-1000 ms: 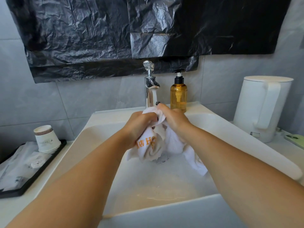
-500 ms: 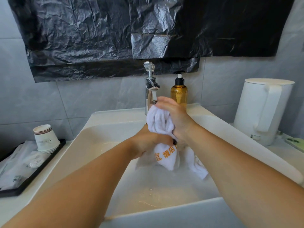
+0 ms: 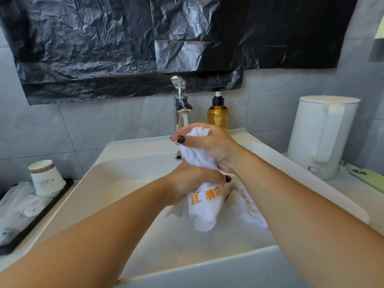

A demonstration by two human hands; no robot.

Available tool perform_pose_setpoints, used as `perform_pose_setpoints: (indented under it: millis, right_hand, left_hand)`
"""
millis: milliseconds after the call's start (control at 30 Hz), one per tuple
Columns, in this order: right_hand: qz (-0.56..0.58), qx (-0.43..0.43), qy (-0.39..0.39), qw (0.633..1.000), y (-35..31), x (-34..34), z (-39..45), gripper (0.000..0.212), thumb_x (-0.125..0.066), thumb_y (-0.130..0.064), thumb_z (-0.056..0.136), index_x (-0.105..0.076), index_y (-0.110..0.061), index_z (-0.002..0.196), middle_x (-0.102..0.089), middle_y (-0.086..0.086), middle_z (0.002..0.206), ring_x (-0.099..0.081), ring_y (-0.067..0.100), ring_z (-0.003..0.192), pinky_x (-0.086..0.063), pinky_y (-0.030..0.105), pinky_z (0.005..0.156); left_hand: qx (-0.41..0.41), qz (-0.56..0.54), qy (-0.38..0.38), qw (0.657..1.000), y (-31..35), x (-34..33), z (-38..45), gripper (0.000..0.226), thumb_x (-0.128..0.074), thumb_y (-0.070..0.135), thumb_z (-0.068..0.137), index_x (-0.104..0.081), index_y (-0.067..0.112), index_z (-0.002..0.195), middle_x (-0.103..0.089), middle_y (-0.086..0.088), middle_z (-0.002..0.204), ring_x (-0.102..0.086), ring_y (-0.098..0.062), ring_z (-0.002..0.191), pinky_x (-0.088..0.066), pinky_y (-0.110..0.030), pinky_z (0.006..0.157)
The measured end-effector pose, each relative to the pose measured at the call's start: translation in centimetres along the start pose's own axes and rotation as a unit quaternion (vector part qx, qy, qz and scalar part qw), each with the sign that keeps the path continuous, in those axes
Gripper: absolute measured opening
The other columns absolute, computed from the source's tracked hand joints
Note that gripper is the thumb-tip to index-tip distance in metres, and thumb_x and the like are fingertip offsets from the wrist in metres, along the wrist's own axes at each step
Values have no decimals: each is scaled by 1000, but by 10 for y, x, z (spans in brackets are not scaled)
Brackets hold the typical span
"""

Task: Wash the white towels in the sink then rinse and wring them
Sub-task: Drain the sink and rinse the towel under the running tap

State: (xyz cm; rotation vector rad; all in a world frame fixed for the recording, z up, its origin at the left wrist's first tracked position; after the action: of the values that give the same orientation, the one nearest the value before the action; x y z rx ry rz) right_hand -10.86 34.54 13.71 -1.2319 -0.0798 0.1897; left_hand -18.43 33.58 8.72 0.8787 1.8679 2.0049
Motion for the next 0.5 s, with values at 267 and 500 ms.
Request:
perform_pose_setpoints:
  millis: [267, 500]
  right_hand:
    - [-111, 5, 141, 984, 4, 0, 0, 39, -71, -19, 87, -53, -11, 53, -51, -12, 39, -49, 2, 39, -37, 13, 45]
    - [-129, -8, 191, 973, 8, 8, 3, 45, -63, -10, 83, -41, -18, 44, -36, -7, 42, -41, 13, 47, -33, 20, 49]
  left_hand:
    - [16, 150, 136, 979, -8, -4, 6, 18, -71, 16, 81, -60, 25, 91, -57, 8, 82, -57, -7, 76, -43, -18, 59]
    - [15, 277, 150, 949, -1, -5, 15, 14, -56, 26, 94, -48, 19, 85, -44, 5, 78, -56, -17, 90, -34, -20, 60]
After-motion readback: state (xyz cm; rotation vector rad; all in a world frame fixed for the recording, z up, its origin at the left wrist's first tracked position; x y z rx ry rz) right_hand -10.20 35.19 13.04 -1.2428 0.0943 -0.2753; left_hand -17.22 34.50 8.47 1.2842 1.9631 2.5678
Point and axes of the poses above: each hand's wrist, its own z-axis towards the middle knuckle, its own x-axis out of the back of the hand, y = z × x, the point moved 5 cm from there along z, towards the middle knuckle
